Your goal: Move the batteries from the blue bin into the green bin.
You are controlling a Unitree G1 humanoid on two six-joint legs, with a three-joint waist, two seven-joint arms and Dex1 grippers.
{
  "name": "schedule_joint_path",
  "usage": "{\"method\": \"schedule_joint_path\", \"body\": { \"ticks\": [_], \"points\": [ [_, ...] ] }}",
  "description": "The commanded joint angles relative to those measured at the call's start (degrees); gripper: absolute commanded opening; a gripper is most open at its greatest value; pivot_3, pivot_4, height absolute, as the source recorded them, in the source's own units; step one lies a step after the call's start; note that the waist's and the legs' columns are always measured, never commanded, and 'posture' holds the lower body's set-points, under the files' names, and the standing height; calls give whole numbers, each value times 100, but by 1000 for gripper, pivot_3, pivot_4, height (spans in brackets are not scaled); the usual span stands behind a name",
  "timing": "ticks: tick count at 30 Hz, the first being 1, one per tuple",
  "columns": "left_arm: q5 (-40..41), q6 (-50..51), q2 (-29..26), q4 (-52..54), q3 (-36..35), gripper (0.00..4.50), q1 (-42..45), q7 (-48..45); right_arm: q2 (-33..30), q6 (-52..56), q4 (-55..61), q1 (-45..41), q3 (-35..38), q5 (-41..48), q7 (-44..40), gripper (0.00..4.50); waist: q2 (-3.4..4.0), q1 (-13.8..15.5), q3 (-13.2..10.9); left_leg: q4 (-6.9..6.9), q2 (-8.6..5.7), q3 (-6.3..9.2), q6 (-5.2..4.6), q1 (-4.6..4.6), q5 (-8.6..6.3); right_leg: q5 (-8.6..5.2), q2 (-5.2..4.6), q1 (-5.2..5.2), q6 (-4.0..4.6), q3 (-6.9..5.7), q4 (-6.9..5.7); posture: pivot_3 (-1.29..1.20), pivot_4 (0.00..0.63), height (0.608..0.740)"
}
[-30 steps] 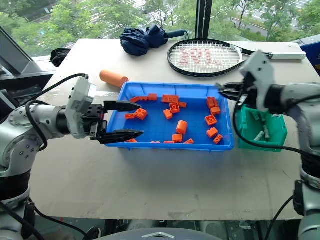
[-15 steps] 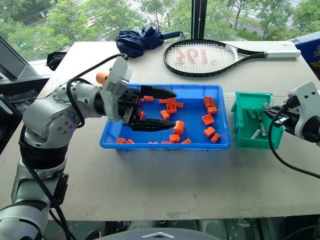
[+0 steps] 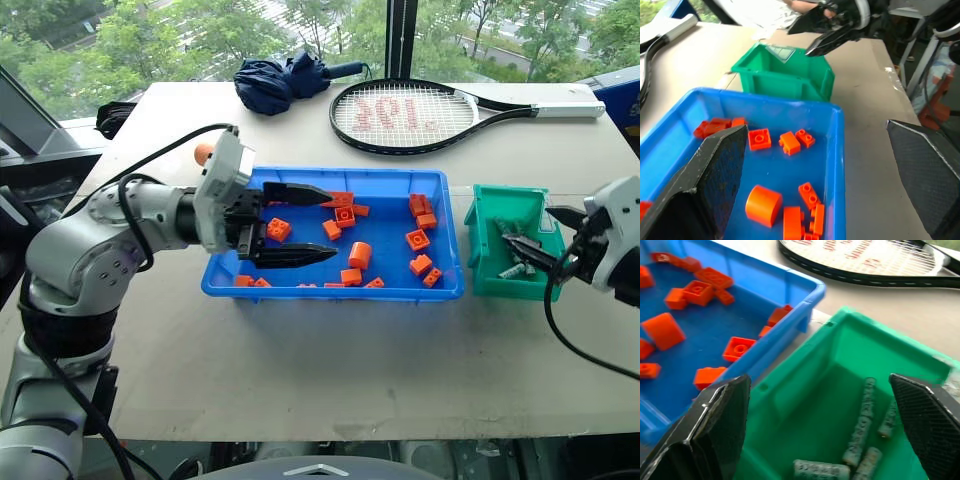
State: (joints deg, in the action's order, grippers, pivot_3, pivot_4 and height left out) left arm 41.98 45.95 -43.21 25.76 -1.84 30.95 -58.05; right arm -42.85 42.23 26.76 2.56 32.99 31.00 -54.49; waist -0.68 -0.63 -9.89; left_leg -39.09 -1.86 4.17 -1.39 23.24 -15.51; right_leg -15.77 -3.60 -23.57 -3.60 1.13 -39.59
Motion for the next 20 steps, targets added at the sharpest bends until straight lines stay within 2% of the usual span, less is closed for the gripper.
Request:
{"method": "schedule_joint_path", "body": {
  "ticks": [1, 5, 8, 11, 16, 20],
  "points": [
    [148, -51, -8, 775, -378, 4500, -707, 415, 29, -764, 250, 831, 190, 76, -602, 4440, 1, 18, 0, 0, -1, 0, 0, -1, 0, 0, -3, 5, 0, 4, 3, 0, 150, 740],
    [106, -277, 301, 1273, -666, 4500, -1950, 995, 263, -1630, -60, 1671, 273, 196, -1201, 4440, 2, 29, 1, 4, 1, -1, -7, -53, -6, 0, -29, 60, 0, 9, 28, 0, 150, 740],
    [-383, -935, 361, 1586, -752, 4500, -3165, 948, 386, -2327, -411, 2025, 182, 184, -1695, 4440, 9, 4, 9, 19, 9, 7, -8, -71, -7, 3, -24, 84, 3, 0, 67, 0, 150, 740],
    [-1093, -1810, 425, 1363, -746, 4500, -4275, 930, 540, -2795, -899, 2020, 3, 218, -1921, 4440, 8, 14, 9, 56, 9, -4, -8, -96, -7, 3, -32, 96, 6, 7, 78, 0, 150, 740],
    [-1989, -3114, 481, 843, -509, 4500, -5474, 729, 592, -3475, -1677, 1913, -285, -48, -2082, 4440, 43, 56, 33, 85, 12, -18, -8, -146, -9, 0, -38, 144, 11, 14, 111, 0, 150, 740],
    [-2199, -3621, 576, 664, -371, 4500, -5835, 686, 505, -3781, -1868, 1982, -439, -97, -2182, 4440, 59, 107, 38, 91, 11, -21, -16, -143, -14, -9, -42, 153, 29, 12, 142, 0, 150, 740]
  ]
}}
